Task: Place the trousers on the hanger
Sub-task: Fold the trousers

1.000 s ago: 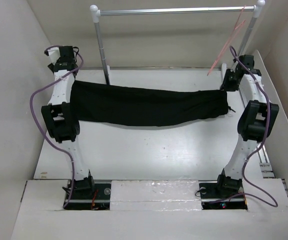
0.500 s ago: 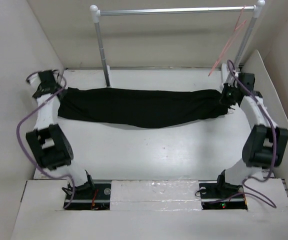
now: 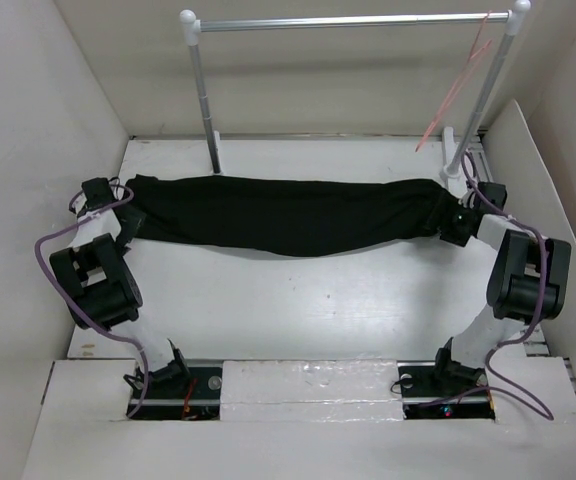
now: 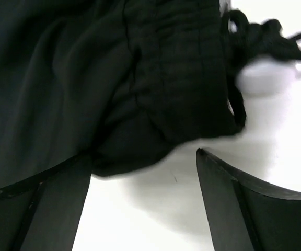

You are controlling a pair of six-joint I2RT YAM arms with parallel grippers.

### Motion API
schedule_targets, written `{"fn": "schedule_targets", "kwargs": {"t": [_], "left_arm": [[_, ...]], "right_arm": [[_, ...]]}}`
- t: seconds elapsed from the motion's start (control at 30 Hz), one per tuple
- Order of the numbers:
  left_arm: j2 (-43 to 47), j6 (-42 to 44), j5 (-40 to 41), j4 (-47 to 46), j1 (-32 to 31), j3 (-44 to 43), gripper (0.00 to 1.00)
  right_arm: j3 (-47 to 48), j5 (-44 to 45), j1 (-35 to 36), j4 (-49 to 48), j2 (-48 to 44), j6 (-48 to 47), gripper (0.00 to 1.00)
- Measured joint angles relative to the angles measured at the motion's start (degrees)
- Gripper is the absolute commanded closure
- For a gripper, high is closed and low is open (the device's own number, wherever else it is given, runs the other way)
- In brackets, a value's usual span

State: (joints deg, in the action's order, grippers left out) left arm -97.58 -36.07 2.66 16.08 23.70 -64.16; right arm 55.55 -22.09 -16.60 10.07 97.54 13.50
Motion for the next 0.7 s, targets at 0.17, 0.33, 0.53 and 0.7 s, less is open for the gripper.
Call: {"fn": "schedule_targets", "kwargs": {"t": [0.17,0.33,0.53,0.7], "left_arm": [[-2.5,-0.6,0.5,-1.0,0.0,-0.2,0.79],[-5.1,0.0,1.5,-1.0,0.0,-0.4,1.0],[-5.5,0.2,3.1,-0.9,0.0,-1.0,1.0],[-5.4,0.2,4.9,0.0,0.1,-1.0,1.0]], "right_arm": [[2.6,0.3,2.2,-2.6,5.2,4.8,0.87],[3.0,1.8,3.5,-2.1,6.2,7.1,1.0],[-6.4,3.5,-1.5,1.7,-7.9,4.2,1.0],[-12.3,5.2,-14.2,7.5,-17.8,-0.8,1.0]]}}
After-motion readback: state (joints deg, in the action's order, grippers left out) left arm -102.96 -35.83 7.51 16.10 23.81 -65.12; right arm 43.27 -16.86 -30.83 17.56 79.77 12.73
